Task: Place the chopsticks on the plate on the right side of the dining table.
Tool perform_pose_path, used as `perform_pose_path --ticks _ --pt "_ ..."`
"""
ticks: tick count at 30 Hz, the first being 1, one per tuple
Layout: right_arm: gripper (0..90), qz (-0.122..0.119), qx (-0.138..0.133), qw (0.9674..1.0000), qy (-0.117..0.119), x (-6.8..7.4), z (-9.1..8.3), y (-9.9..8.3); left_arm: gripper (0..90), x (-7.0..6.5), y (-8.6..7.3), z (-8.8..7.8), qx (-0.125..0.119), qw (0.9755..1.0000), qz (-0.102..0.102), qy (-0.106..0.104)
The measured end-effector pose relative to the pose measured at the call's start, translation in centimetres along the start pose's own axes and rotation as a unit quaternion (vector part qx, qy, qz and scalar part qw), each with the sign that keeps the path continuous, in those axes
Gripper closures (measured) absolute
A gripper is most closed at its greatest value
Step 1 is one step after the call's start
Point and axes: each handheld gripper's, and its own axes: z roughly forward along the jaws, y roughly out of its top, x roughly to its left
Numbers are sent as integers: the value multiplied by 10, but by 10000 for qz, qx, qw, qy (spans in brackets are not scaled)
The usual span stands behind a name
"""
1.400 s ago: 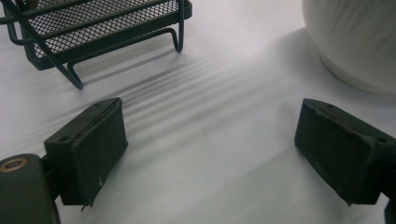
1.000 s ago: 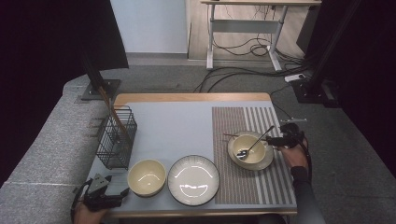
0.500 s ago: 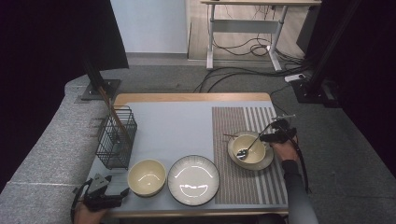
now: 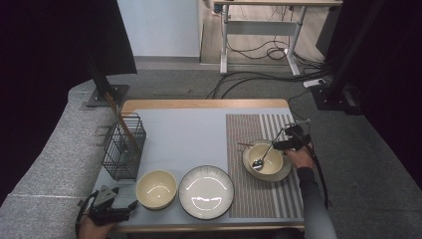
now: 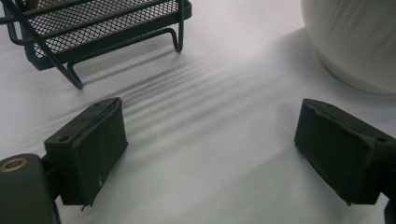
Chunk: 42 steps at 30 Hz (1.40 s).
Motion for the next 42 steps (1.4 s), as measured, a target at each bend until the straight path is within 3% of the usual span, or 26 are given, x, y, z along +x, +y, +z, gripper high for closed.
perform_pose_path --ticks 18,23,32,36,42 --pt "8 -200 159 9994 218 -10 -9 -9 88 0 0 0 2 10000 3 5" --pt "7 -294 91 9993 207 -10 -13 -10 88 0 0 0 3 10000 4 4" --pt "21 -256 -226 9994 72 -14 -52 -18 88 0 0 0 4 10000 3 6" --pt "45 -224 -185 9996 -36 -18 -65 -30 88 0 0 0 7 10000 4 5" --pt "104 -199 -88 9993 -291 -31 -70 -49 88 0 0 0 10 10000 3 4"
